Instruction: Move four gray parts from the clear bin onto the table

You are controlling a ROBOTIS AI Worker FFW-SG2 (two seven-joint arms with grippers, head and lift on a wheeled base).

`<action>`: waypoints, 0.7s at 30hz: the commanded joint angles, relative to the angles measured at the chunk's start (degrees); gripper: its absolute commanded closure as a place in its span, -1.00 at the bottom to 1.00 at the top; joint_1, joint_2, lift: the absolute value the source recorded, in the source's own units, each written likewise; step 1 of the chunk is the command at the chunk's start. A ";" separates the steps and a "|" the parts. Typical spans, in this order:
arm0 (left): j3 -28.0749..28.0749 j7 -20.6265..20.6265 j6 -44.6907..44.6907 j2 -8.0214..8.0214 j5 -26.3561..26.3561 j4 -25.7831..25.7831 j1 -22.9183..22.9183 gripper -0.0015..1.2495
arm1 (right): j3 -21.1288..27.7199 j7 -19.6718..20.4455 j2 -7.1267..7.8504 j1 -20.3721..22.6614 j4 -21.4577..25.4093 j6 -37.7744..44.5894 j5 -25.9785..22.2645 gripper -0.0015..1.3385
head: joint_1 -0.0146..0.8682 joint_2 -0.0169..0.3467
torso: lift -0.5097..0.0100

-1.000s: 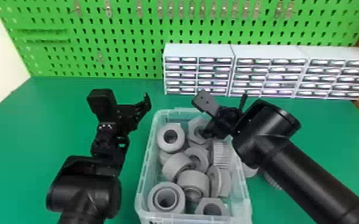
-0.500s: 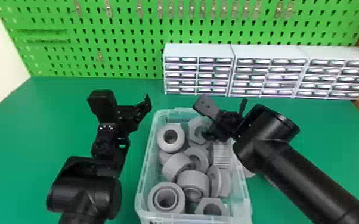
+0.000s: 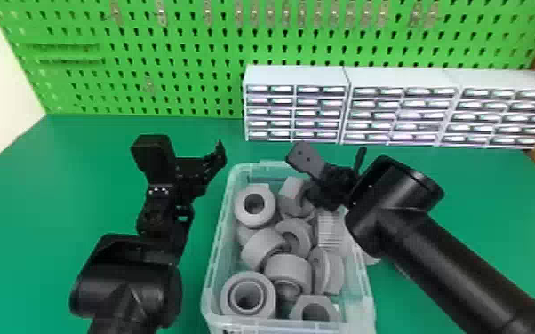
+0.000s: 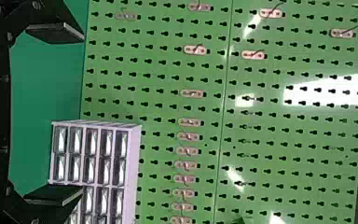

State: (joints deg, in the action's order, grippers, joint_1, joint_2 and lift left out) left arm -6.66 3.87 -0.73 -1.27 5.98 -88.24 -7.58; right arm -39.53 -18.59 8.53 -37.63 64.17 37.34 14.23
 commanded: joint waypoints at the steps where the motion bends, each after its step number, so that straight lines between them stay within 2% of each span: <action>1: 0.07 0.00 0.03 0.04 0.00 0.00 0.11 -0.77 | -0.29 0.13 -0.01 0.01 0.52 0.63 -0.25 0.40 | 0.60 -0.51 | 0.76; 5: 0.07 0.00 0.03 0.04 0.00 0.00 0.02 -0.77 | -0.55 0.31 -0.10 -0.08 0.69 1.07 -0.34 0.50 | 0.60 -0.51 | 0.76; 21: 0.15 0.00 0.12 -0.04 0.00 0.00 0.29 -0.77 | -0.37 1.28 -0.10 -0.34 5.61 6.08 -0.69 0.50 | 0.60 -0.51 | 0.76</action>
State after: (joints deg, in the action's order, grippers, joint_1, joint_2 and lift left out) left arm -6.50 3.87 -0.62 -1.25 5.98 -88.24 -7.41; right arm -40.15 -17.31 8.44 -37.95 68.49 42.49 13.56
